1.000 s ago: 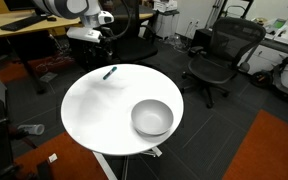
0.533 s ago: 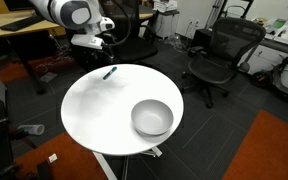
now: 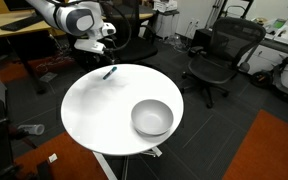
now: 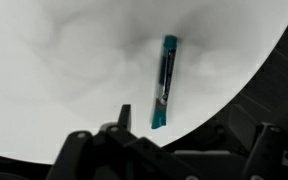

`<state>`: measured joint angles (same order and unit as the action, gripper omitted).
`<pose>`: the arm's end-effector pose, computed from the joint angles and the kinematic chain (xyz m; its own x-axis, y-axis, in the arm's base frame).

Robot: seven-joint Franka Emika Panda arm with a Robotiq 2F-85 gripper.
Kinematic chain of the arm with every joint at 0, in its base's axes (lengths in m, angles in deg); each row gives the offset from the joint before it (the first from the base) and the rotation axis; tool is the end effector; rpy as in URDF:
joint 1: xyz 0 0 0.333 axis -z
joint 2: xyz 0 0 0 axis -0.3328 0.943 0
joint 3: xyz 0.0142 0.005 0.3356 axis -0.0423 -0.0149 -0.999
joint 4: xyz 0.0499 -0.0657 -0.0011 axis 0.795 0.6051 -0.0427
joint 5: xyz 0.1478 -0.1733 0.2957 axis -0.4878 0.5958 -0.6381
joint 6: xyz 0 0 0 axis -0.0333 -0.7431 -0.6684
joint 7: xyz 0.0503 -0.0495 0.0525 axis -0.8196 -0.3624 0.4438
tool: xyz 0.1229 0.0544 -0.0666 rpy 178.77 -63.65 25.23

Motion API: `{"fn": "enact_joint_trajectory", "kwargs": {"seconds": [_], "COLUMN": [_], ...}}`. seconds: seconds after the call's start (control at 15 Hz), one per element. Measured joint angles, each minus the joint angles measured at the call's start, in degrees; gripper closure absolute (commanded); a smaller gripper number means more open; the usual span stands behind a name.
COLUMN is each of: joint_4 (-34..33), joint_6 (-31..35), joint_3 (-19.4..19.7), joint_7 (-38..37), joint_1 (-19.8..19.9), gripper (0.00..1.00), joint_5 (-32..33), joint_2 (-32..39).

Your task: Place the marker inside the grey bowl

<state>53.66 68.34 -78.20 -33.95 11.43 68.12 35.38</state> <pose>0.6617 0.1602 0.1883 0.8355 0.5115 0.2010 0.5146 -0.8565 0.0402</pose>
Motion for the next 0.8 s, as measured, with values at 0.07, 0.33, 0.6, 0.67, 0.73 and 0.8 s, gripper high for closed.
{"fn": "enact_joint_trajectory", "kwargs": {"seconds": [0.07, 0.33, 0.6, 0.67, 0.73, 0.8], "joint_4": [-0.49, -2.35, -4.08, -4.51, -4.92, -5.32], "joint_6": [0.0, 0.02, 0.03, 0.03, 0.03, 0.03], "joint_3": [0.0, 0.02, 0.13, 0.14, 0.15, 0.15], "joint_7": [-0.35, -0.61, -0.61, -0.61, -0.61, -0.61], "joint_1": [-0.09, -0.19, -0.18, -0.18, -0.18, -0.17], "gripper": [0.0, 0.0, 0.0, 0.0, 0.0, 0.0], "joint_5": [0.04, 0.07, 0.07, 0.07, 0.07, 0.07], "joint_2": [0.54, 2.68, 4.73, 5.21, 5.69, 6.14]}}
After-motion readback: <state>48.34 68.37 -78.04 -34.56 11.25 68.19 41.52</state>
